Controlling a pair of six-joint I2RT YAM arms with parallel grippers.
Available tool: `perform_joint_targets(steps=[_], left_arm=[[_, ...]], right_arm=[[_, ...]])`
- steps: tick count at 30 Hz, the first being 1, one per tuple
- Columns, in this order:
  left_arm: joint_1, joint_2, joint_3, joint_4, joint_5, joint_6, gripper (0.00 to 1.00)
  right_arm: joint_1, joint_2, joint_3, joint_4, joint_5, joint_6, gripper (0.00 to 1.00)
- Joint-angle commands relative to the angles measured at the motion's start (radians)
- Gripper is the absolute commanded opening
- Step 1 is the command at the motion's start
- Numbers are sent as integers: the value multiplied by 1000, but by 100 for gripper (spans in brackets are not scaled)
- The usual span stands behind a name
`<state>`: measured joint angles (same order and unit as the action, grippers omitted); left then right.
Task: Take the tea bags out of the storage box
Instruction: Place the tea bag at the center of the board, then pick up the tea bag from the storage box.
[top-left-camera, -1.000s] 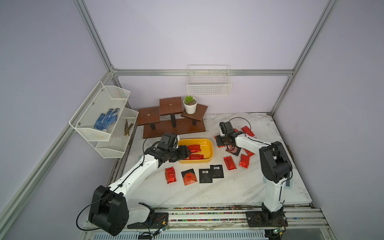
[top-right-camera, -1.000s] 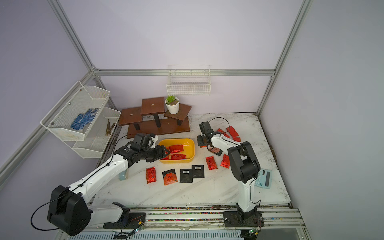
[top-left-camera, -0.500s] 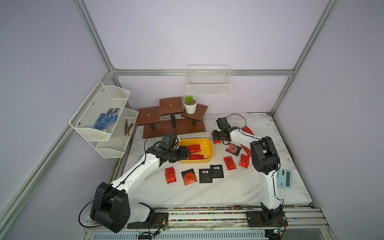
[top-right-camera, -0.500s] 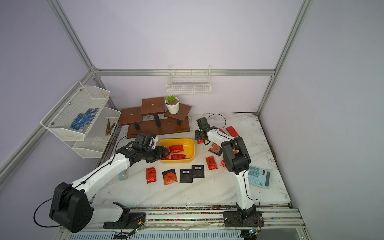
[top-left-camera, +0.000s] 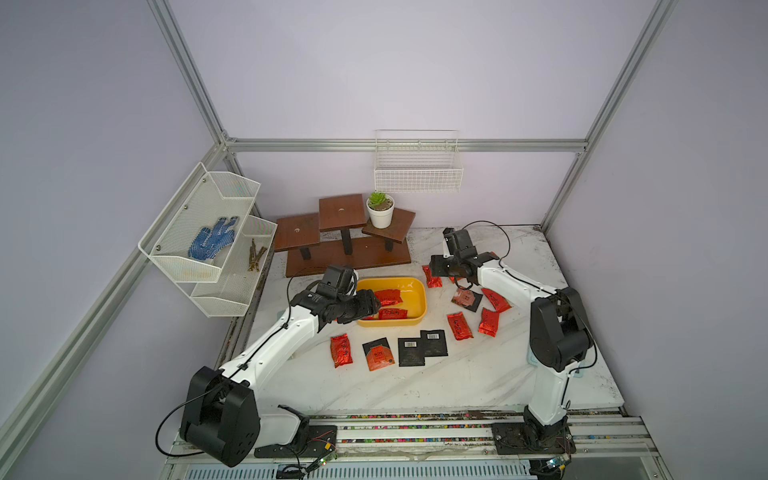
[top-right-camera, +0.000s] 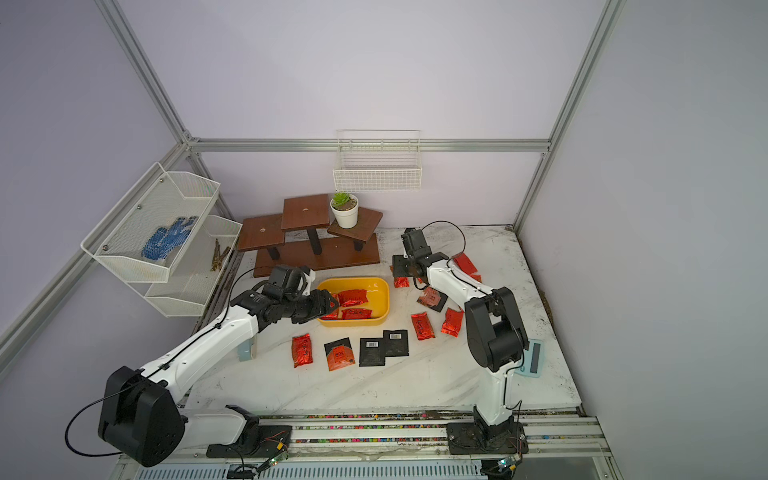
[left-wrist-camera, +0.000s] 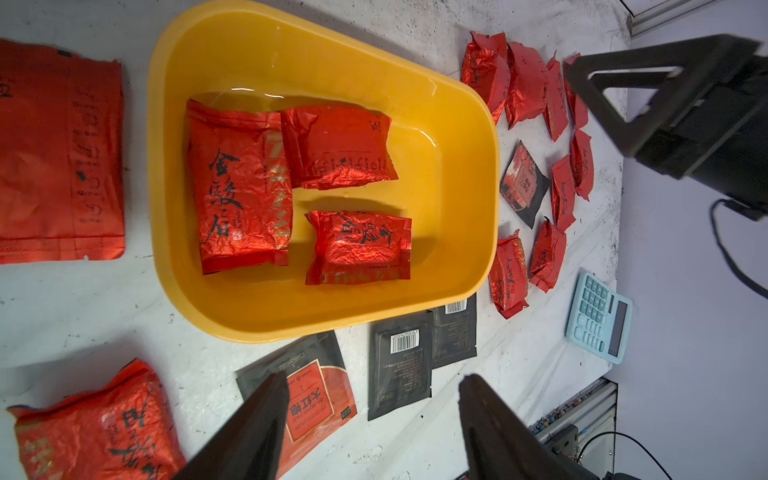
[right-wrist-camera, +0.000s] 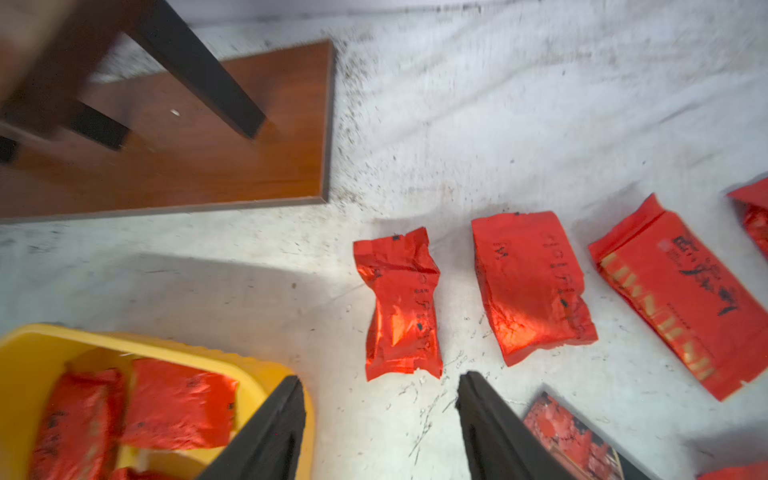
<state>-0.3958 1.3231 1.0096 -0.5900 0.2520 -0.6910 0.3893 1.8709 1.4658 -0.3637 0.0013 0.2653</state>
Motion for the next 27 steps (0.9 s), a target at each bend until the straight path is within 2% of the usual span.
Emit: perform_joint_targets(steps=[1, 6, 8, 18, 27], left_arm=[[3, -50, 34, -10, -20, 22, 69], [22, -94, 22, -27, -29, 23, 70], [34, -116, 14, -38, -37, 21, 71], [120, -256, -73, -57, -23, 13, 76], [193, -335, -146, -59, 9, 14, 77]], right_arm=[[21, -72, -39, 8, -60, 3, 64], [90, -114, -55, -16, -73, 12, 64], [126, -108, -48, -28, -84, 14, 70], [290, 57, 93, -111, -85, 20, 73], [343, 236, 215, -175, -14, 35, 76]])
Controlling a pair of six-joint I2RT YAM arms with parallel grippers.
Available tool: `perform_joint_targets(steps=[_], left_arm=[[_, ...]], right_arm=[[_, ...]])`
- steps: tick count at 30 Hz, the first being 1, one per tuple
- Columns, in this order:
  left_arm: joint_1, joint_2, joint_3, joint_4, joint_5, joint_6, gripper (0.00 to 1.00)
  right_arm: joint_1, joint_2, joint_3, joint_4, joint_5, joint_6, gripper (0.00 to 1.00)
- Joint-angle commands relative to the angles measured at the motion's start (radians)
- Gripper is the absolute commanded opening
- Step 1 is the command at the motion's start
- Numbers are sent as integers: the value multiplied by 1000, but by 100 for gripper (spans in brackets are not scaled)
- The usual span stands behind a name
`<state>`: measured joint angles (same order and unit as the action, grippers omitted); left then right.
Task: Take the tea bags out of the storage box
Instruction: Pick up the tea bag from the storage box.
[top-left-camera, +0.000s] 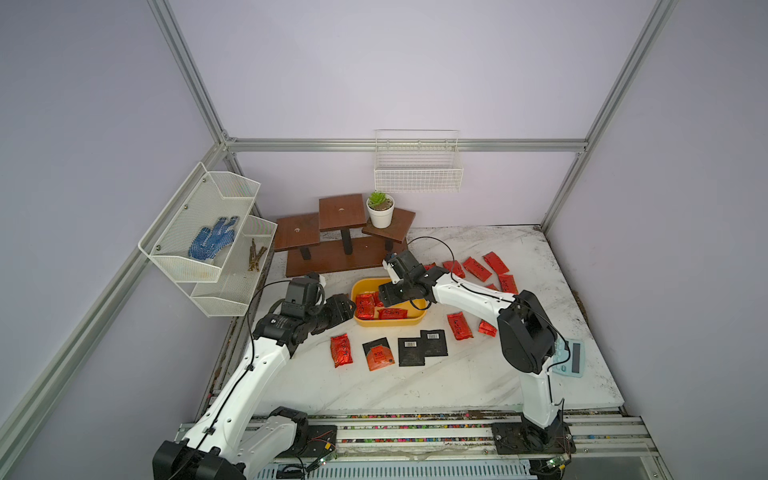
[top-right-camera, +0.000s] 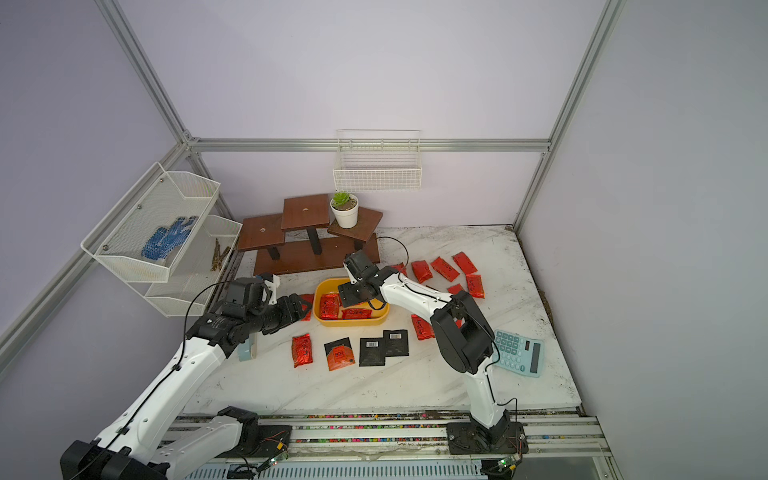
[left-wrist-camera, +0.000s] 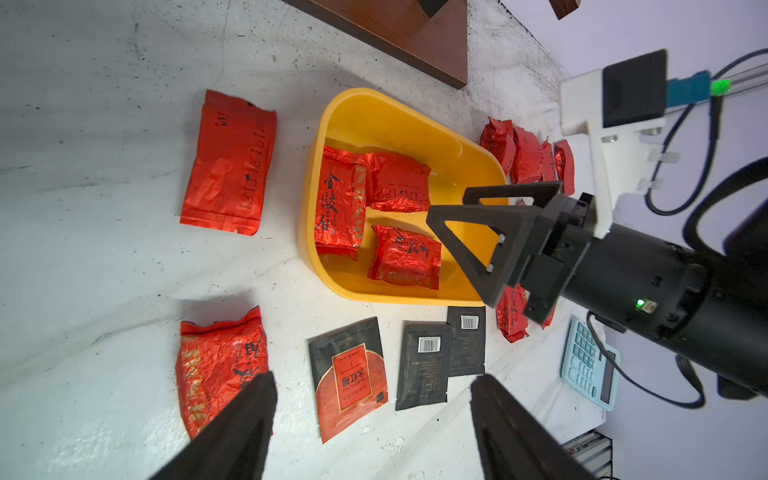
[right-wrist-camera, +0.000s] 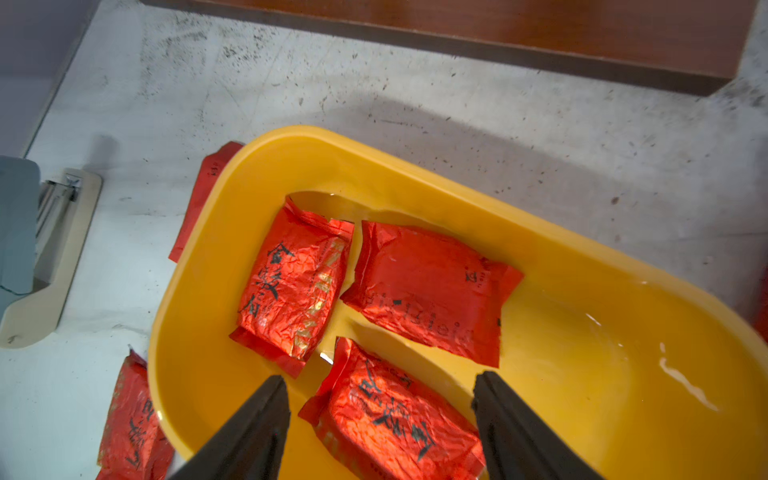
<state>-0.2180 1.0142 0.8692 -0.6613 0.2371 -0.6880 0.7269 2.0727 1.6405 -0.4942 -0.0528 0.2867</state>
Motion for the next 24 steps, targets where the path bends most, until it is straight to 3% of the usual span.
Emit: perform_joint_targets(steps=[1, 12, 14, 16, 19, 24], left_arm=[[18, -29, -11, 14, 25, 11, 77], [47, -20, -60, 37, 50, 14, 77], [52, -22, -65, 38, 53, 17, 77], [57, -22, -67, 38, 56, 20, 77], [64, -19, -71, 43, 67, 24, 77], [70, -14, -75, 54, 78, 24, 77]], right_arm=[[6, 52, 51, -47, 46, 18, 77], [23, 196, 183, -102, 135, 50, 82], [23, 212, 198, -108, 150, 59, 93], [26, 231, 214, -116, 162, 63, 95], [28, 248, 222, -120, 197, 68, 94], [31, 262, 215, -118, 230, 76, 82]])
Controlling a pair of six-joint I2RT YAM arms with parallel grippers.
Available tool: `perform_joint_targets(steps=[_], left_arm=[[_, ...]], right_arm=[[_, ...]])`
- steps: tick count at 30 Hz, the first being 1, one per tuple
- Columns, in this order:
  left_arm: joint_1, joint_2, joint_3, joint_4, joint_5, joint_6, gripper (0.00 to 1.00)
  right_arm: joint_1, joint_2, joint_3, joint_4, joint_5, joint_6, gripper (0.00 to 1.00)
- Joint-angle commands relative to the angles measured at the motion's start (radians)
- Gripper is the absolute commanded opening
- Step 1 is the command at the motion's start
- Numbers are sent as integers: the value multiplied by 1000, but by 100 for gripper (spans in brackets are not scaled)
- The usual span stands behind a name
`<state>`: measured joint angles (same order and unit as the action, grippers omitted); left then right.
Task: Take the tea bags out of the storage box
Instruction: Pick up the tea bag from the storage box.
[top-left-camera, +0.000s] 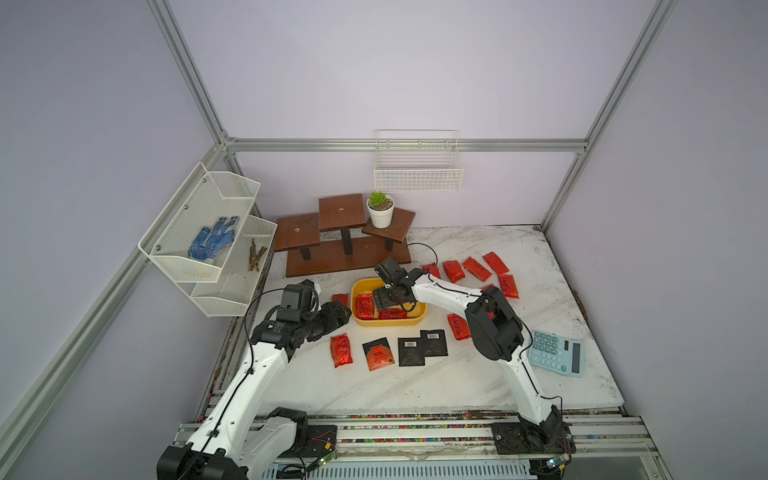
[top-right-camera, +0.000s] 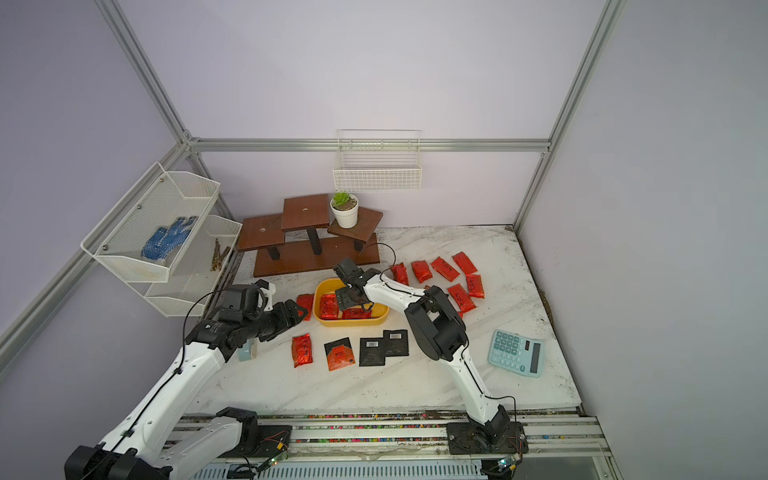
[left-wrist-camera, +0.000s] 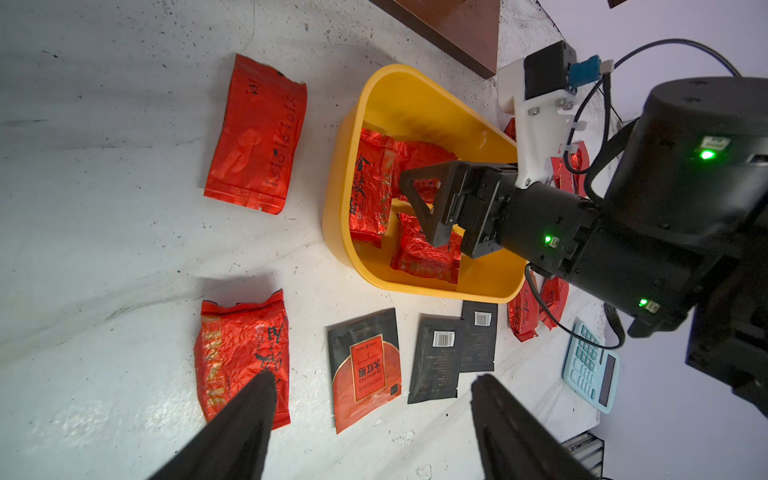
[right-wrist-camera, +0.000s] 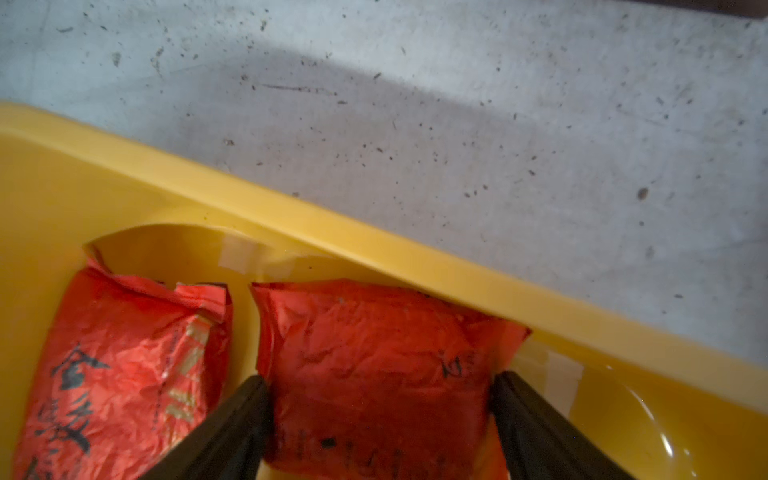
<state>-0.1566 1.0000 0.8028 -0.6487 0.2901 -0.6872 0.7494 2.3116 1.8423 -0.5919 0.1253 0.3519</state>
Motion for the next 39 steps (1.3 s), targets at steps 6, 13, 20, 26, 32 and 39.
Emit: perform_joint_targets(steps=[6, 13, 20, 26, 32, 39], left_arm=[[11, 11, -5, 44, 33, 22, 77], [11, 18, 10, 52, 58, 32, 77], [11, 32, 35, 49, 73, 28, 76], [6, 48, 50, 50, 77, 26, 75], [-22, 76, 58, 79, 78, 20, 75], [-59, 127, 74, 114, 77, 10, 74]], right_arm=[[8, 4, -14, 1, 54, 12, 70], [8, -92, -51, 39, 45, -2, 68], [7, -205, -77, 26, 87, -15, 68], [2, -348, -175, 27, 126, -21, 67], [-43, -532, -363, 58, 141, -27, 67], [-213, -633, -557, 129, 55, -13, 61]])
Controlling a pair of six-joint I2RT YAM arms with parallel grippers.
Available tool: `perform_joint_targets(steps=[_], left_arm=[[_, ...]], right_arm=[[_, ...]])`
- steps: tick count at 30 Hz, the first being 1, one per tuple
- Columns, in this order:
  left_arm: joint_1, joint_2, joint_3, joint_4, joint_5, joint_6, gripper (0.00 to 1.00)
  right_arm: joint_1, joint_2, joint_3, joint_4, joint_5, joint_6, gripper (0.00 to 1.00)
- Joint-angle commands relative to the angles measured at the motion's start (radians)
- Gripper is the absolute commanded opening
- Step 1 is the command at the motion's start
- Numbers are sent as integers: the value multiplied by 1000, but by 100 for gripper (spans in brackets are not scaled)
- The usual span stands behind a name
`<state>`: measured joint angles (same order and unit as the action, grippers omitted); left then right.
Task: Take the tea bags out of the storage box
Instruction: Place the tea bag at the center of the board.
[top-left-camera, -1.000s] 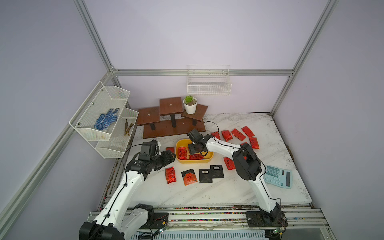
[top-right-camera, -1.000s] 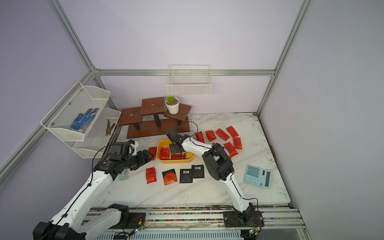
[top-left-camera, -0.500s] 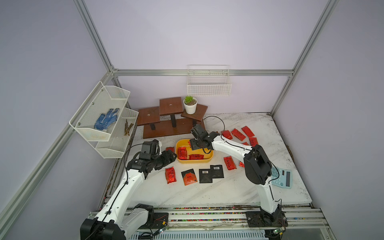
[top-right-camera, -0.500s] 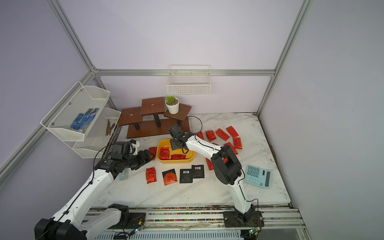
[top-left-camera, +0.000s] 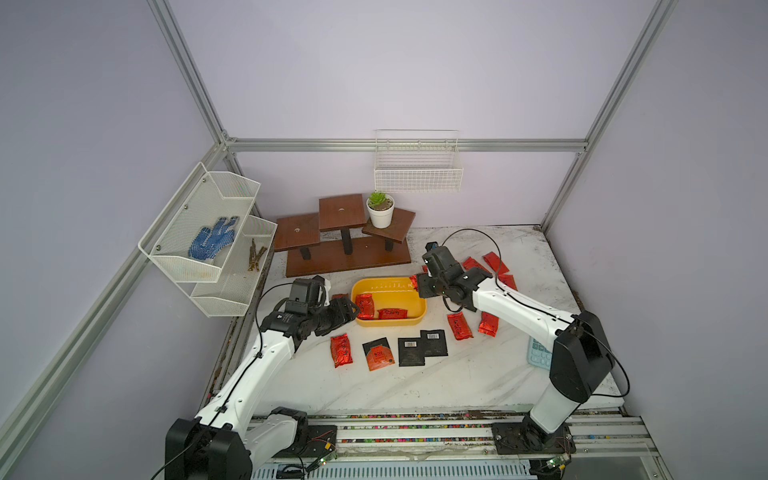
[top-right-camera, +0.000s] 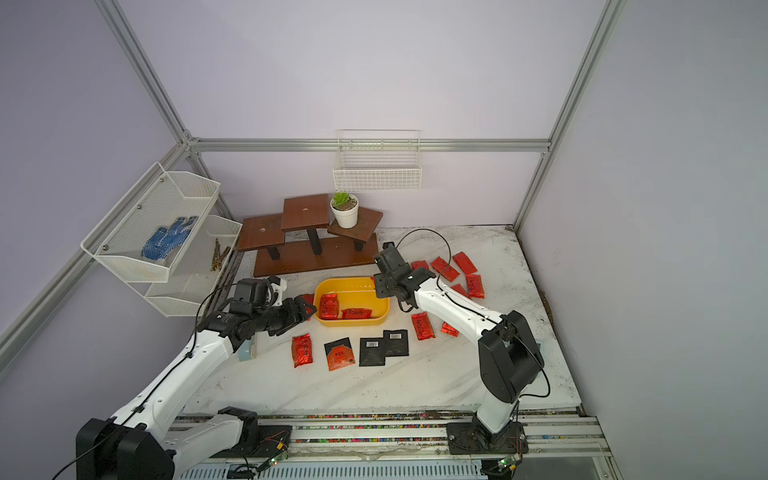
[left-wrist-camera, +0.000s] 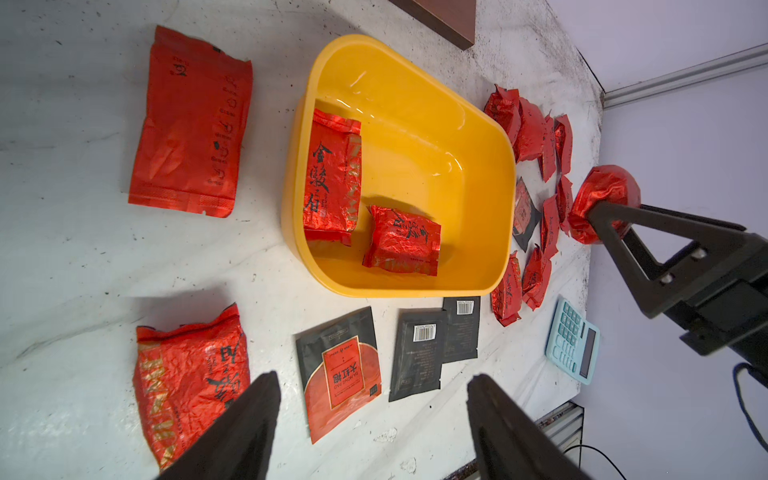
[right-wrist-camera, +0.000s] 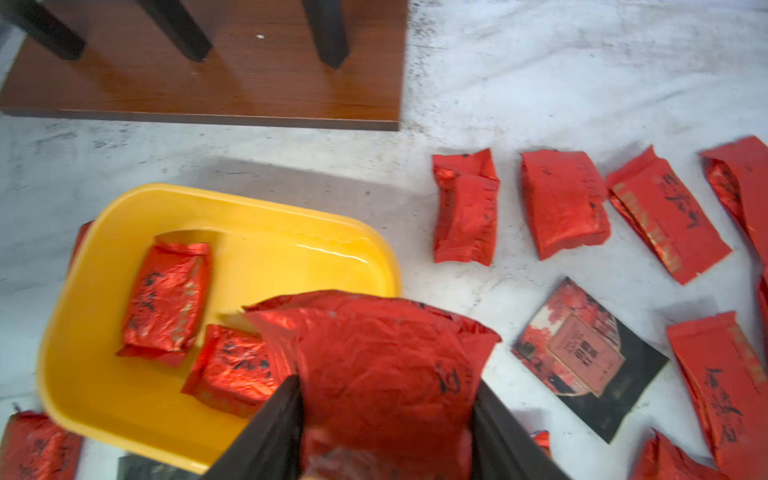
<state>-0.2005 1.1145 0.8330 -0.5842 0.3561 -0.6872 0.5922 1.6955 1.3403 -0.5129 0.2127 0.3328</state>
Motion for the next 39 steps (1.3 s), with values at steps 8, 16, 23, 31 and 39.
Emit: perform_joint_targets(steps=[8, 16, 23, 31, 39], left_arm=[[-34, 36, 55, 54, -2, 9, 74], [-36, 38, 51, 43, -15, 12, 74], [-37, 65, 78, 34, -24, 21, 74], [-43, 97, 152, -31, -81, 60, 73], [-8, 134, 211, -65, -108, 93, 74]], right_arm=[[-141, 117, -91, 102, -74, -3, 60], [-151, 244, -69, 134, -94, 2, 61], [-156, 225, -76, 140, -79, -1, 77], [-158, 81, -86, 110, -42, -20, 84], [-135, -4, -50, 124, -272, 1, 74]])
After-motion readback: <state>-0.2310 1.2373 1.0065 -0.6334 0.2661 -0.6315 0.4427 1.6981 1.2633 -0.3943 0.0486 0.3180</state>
